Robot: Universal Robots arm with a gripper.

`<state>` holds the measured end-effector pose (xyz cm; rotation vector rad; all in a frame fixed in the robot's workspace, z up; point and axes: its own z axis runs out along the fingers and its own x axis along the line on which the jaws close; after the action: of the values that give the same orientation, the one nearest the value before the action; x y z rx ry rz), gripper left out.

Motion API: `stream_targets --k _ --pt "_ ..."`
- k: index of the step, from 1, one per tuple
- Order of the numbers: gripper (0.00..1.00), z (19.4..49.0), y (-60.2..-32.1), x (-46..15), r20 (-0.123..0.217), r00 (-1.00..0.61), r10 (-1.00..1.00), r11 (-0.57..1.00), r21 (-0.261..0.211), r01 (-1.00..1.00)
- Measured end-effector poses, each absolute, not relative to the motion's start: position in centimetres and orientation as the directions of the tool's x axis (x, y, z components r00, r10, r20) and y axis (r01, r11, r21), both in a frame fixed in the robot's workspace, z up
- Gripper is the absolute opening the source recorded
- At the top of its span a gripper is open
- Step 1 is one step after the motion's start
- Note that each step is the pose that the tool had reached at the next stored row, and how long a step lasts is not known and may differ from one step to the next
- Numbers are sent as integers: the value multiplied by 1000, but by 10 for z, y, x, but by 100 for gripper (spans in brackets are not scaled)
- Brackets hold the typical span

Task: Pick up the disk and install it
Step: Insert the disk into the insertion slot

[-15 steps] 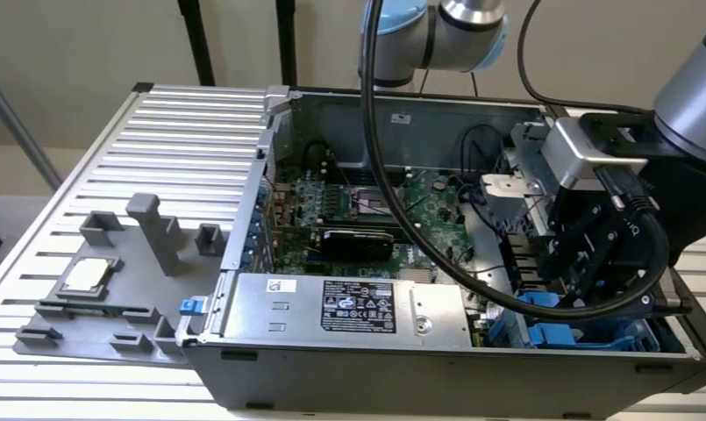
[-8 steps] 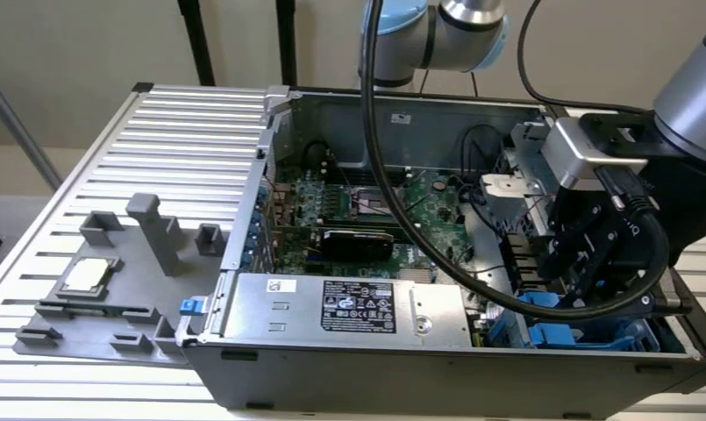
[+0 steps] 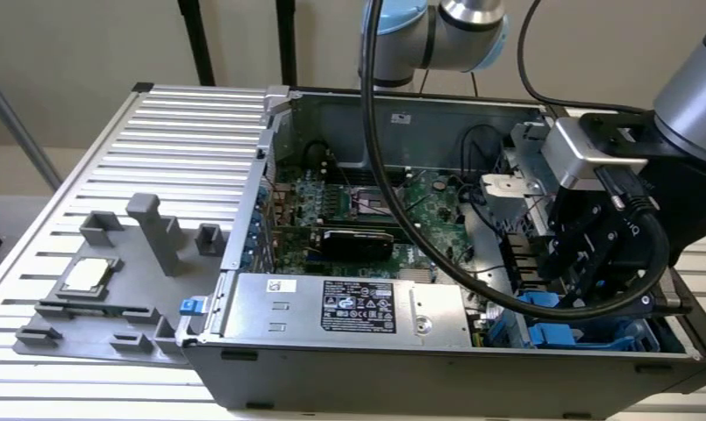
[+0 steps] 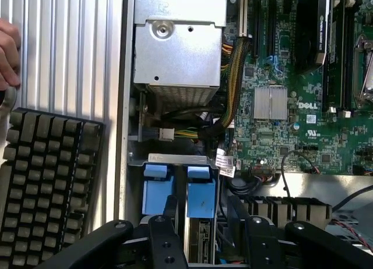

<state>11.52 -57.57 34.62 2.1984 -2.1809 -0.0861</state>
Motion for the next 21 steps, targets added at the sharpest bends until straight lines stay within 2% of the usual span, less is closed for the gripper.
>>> stream_targets --k 9,10,21 --pt "100 372 -574 121 -9 8 -1000 -8 70 -998" --pt "0 376 -573 122 -9 8 -1000 -8 70 -997" --pt "0 404 -560 141 -9 8 -1000 -8 70 -998"
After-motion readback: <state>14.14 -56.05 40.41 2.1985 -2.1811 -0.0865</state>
